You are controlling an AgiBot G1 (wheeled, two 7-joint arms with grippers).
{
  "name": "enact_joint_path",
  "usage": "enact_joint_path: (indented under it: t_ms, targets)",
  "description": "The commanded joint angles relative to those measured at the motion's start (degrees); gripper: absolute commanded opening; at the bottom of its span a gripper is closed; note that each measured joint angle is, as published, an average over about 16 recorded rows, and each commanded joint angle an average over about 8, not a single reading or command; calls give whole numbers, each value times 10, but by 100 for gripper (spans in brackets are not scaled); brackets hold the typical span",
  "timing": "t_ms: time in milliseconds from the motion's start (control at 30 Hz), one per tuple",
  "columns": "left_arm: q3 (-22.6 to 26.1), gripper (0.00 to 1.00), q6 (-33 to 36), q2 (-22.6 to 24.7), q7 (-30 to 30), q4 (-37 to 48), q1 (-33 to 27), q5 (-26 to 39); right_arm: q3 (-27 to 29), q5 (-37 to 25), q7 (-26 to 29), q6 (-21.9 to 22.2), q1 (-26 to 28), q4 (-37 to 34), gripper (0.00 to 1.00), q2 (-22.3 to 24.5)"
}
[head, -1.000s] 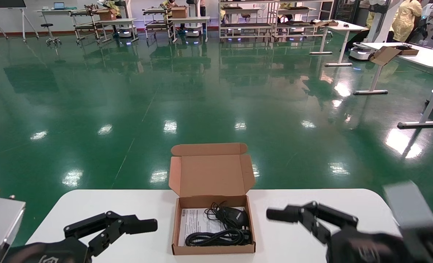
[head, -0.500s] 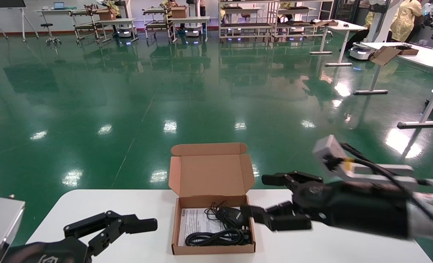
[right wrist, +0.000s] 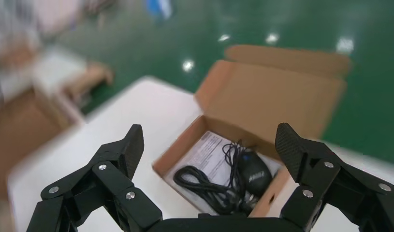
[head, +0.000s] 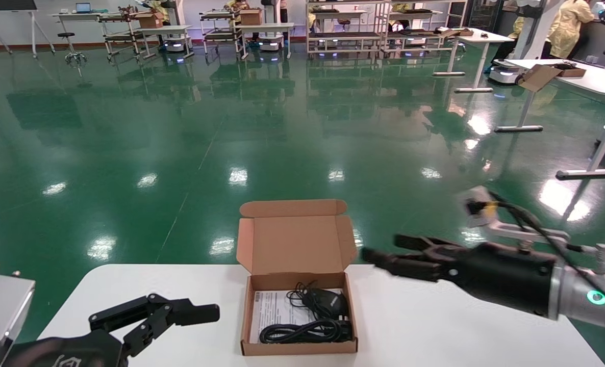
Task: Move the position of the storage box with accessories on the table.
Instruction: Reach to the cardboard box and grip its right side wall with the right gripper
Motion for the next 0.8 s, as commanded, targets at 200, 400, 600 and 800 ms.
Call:
enact_joint_path:
  t_ms: [200,400,600,800]
  targets:
    - [0,100,0,0,0,0,0,0,1,1,56,27,-9,-17,100,10]
    - [0,100,0,0,0,0,0,0,-12,-20,69,47,-4,-26,100,-8]
    - [0,100,0,0,0,0,0,0,-43,-70,72,66,30,-67,100,-51]
    - [0,100,0,0,0,0,0,0,-75,-121,66,82,69,-135,100,-104]
